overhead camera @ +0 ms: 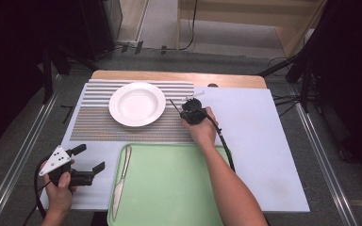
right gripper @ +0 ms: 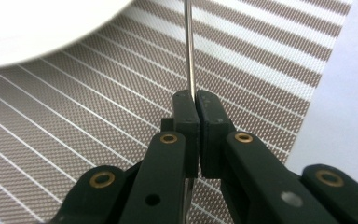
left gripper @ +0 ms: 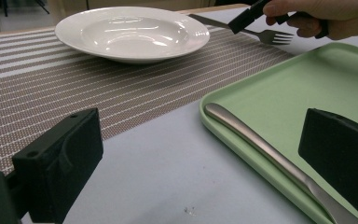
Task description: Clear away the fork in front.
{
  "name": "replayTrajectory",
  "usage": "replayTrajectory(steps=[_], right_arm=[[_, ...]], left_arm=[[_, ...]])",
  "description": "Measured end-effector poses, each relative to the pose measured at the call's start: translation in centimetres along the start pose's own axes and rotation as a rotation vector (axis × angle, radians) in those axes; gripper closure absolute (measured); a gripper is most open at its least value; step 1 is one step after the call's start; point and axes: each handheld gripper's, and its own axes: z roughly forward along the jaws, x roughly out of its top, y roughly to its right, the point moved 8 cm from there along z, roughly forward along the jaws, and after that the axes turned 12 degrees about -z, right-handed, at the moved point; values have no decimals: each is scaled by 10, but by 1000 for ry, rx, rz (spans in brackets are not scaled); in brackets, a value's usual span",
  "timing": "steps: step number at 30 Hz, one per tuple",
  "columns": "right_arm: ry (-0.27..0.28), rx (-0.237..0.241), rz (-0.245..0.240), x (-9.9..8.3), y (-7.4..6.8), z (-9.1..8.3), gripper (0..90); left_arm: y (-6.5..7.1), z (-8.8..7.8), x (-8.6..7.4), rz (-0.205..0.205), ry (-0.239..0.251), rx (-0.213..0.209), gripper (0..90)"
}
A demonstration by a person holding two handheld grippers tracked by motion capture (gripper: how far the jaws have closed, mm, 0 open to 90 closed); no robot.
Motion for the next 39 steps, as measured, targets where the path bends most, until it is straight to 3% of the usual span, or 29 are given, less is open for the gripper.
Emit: replayTrajectory(steps=[5,18,39], right_arm=[[48,6,10,5,2,-12,866],[169,15,-12,7,3,-47,866],[292,41,-16,-27,-1,-101,866]], left_arm=[[4,0,5,-4,6,-9,0],[34,12,23,10,19,-79,0],[89,46,50,87,1,-177,0]])
